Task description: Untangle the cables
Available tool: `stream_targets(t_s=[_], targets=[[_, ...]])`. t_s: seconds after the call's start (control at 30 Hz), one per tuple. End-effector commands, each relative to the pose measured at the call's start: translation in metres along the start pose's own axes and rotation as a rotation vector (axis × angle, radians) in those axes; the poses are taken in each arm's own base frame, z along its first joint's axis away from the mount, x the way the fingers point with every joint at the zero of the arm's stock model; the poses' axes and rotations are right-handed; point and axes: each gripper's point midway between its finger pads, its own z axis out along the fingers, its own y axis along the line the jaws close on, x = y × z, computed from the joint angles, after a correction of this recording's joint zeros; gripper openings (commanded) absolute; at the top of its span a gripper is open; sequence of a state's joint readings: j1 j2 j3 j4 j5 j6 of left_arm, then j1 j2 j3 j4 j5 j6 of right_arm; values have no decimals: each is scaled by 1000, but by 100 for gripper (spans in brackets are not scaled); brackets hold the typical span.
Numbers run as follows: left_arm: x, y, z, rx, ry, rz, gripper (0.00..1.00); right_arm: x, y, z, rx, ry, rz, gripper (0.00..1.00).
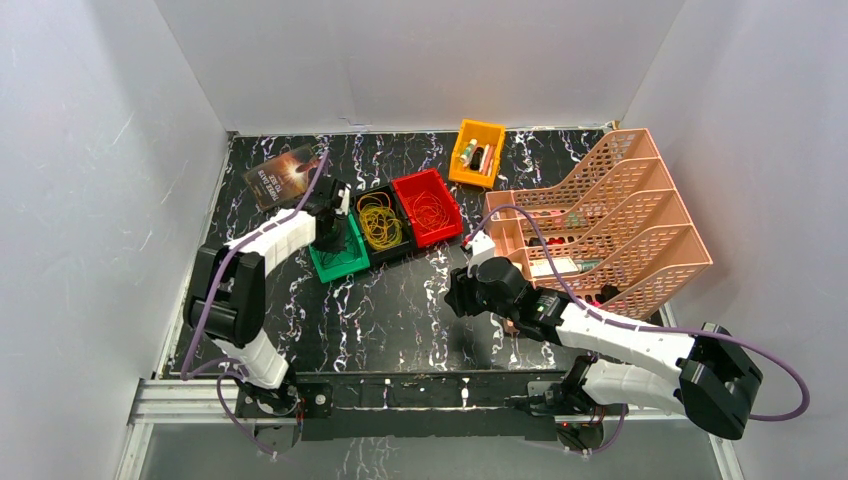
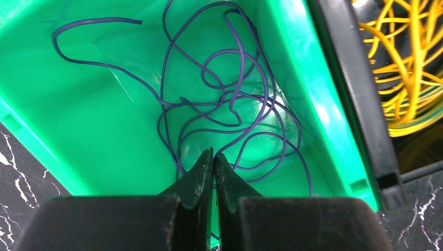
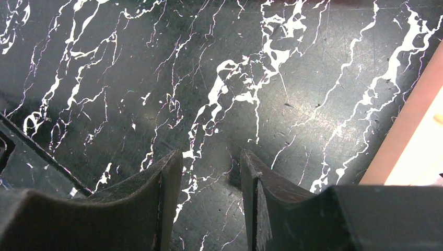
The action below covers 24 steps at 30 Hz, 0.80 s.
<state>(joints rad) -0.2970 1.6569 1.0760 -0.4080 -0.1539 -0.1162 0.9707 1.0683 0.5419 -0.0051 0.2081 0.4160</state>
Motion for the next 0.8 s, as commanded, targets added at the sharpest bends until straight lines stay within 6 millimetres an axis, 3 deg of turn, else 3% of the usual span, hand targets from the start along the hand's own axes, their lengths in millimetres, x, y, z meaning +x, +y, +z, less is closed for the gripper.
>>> stream_targets(t_s=[0.0, 0.23, 0.77], targets=[[-8, 10, 2, -65, -8, -9, 0, -10, 1, -2, -2, -47, 10, 53], [-13, 14, 5, -93, -8, -3, 0, -11, 0, -3, -1, -50, 8, 53], [-32, 12, -24, -60, -88, -30, 25, -12, 2, -2, -4, -44, 6, 53]])
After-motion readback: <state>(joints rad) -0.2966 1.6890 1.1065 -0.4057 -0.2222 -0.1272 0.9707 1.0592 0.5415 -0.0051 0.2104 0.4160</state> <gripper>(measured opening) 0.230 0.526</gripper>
